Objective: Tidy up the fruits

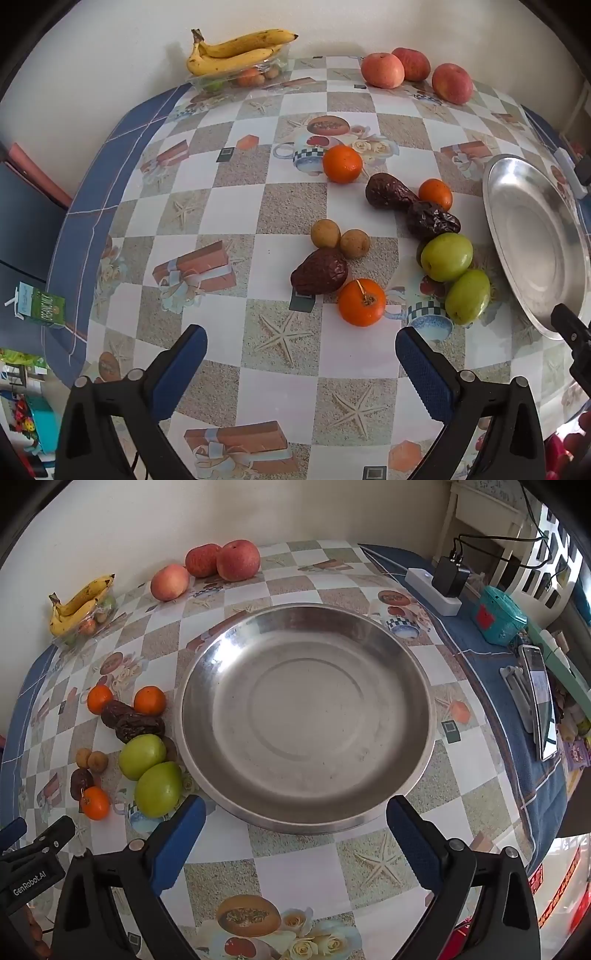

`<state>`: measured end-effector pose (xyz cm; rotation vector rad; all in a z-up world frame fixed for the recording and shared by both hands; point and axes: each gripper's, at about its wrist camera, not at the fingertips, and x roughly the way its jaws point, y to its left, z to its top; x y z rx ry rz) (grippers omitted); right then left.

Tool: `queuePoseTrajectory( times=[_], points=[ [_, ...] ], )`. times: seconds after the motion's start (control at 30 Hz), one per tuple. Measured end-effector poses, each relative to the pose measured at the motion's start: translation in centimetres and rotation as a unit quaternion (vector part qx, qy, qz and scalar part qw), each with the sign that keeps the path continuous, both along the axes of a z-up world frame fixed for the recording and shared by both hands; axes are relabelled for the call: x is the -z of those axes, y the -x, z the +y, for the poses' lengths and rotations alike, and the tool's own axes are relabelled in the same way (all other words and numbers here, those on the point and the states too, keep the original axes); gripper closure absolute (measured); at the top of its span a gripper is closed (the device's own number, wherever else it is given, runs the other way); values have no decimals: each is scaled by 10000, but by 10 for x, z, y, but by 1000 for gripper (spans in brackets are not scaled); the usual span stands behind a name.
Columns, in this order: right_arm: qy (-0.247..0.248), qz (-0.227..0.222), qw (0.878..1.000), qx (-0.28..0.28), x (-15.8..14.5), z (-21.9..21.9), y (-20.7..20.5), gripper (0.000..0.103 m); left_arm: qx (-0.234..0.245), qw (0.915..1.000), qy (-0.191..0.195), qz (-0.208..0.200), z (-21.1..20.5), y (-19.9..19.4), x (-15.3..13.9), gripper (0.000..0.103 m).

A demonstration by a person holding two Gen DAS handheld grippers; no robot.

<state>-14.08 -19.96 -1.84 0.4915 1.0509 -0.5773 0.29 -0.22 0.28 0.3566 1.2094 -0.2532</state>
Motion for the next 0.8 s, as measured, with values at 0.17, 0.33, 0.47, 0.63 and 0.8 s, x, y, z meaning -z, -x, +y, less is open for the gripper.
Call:
queuePoseTrajectory(
  times=[0.17, 0.33, 0.47, 0.63, 0.8],
  points=[
    [47, -47, 10000, -11, -3, -1, -5, 5, -71, 9999, 131, -32, 5, -1, -1, 0],
    [61, -130, 9999, -52, -4, 2, -2, 5, -148, 9997, 212, -38, 6, -1, -3, 0],
    [2, -270, 9996, -99, -5, 4, -2, 5, -179, 9995, 237, -74, 8, -1, -3, 0],
    [11, -281, 9995, -167, -6, 6, -4, 5, -239, 9992, 311, -51, 11, -1, -4, 0],
    [-22, -303, 9993, -200, -6, 6, -4, 5, -277, 9991, 323, -35, 12, -2, -4, 0]
  ],
)
